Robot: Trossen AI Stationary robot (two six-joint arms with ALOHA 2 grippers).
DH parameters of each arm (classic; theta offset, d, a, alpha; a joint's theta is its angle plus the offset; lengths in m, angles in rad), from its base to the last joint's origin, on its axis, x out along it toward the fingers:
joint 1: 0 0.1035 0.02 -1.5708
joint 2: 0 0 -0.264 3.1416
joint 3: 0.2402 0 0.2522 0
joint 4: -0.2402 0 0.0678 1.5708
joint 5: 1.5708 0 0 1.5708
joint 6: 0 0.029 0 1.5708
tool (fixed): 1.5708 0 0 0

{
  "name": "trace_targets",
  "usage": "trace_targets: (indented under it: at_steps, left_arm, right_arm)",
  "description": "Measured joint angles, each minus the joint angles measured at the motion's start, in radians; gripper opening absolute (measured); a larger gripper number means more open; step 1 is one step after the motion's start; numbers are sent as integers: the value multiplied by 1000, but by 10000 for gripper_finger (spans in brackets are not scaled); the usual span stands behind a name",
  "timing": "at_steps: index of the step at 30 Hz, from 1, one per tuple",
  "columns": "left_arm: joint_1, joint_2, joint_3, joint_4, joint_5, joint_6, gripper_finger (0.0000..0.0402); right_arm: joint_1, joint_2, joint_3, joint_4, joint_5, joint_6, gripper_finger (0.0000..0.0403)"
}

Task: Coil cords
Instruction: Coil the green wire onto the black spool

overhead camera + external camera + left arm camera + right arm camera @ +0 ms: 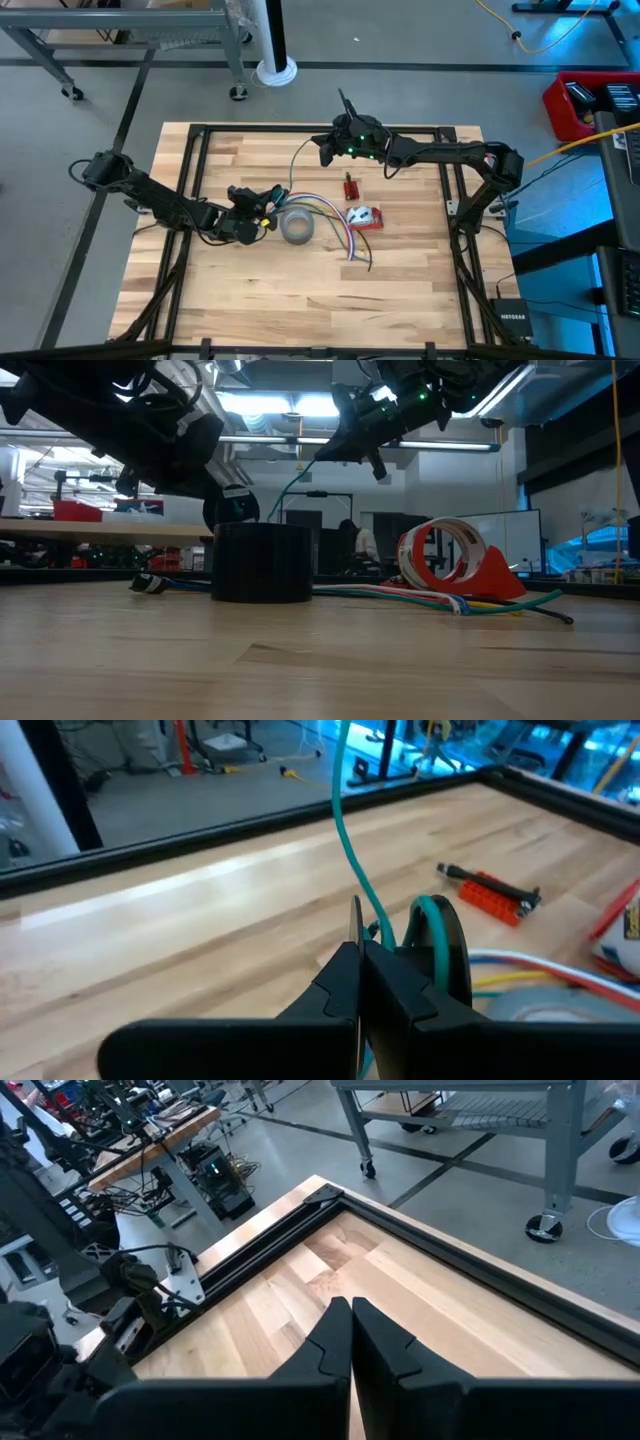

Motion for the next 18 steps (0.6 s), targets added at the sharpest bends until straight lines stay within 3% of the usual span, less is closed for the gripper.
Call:
trace_targets:
  at_steps: [5, 9, 18]
  left_arm:
    - [13, 0, 0, -66, 41, -72, 0]
    - [45, 1, 0, -97, 102, -116, 0]
    - [103, 2, 0, 49, 127, 79, 0]
  right_arm:
    - [-3, 0, 0, 9, -25, 22, 3]
    - [-3, 0, -1, 73, -103, 57, 3]
    - [-3, 0, -1, 127, -163, 107, 3]
